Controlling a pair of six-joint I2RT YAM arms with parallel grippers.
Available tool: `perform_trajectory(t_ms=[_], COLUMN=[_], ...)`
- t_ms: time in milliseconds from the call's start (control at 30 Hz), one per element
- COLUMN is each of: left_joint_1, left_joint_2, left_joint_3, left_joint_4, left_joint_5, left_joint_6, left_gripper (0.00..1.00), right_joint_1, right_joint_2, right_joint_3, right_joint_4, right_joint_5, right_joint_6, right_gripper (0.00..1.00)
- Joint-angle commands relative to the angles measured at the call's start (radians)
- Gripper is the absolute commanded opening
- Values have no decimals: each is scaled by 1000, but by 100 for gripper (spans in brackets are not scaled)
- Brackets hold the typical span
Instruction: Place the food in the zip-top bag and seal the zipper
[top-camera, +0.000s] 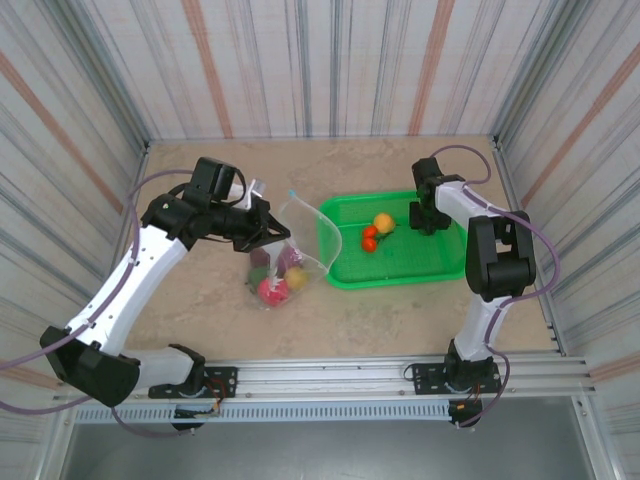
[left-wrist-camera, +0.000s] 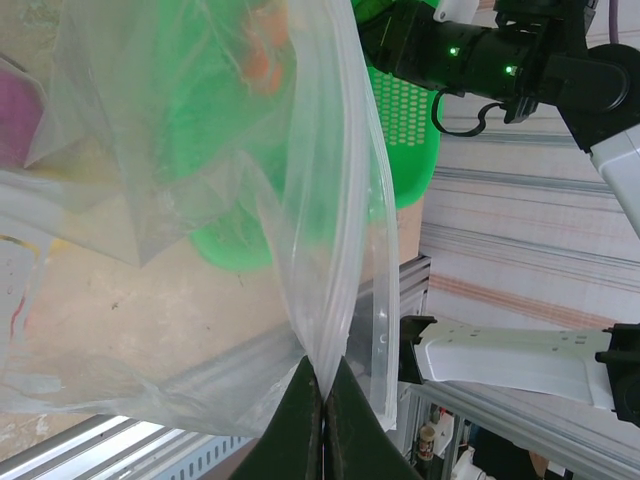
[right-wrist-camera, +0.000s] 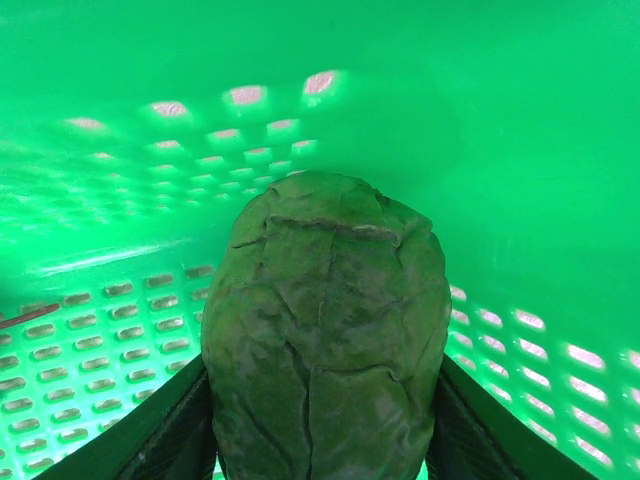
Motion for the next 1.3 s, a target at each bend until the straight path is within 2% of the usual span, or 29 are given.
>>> perform_trajectory(t_ms=[0,133,433,667,900,1067,1267], left_joint_1=[11,12,12,3,-1,-5,-6], left_joint_2=[-6,0,13,40,69,74,73], left_joint_3=[-4,12,47,98,141,158,177], left_joint_4=[-8,-3,0,-14,-21,-32,-48], left_joint_5=[-8,-3,-3,-11,-12,-15,-20], left_joint_6=[16,16,14,28,32,37,44], left_gripper=[0,0,0,0,0,0,0], right_joint_1=[0,12,63,231,366,382,471], right_joint_2=[-44,-116,-276,-442,-519,-515,-441], right_joint_3=[-15,-31,-52,56,224,310,387], right_joint_4=[16,13,-65,-153,-269,-246,-259], right_joint_5=[3,19,-35,-87,-254,-595,-734], right_joint_6=[-5,37,97,144,153,192,173], right_gripper=[50,50,52,52,53,55,55])
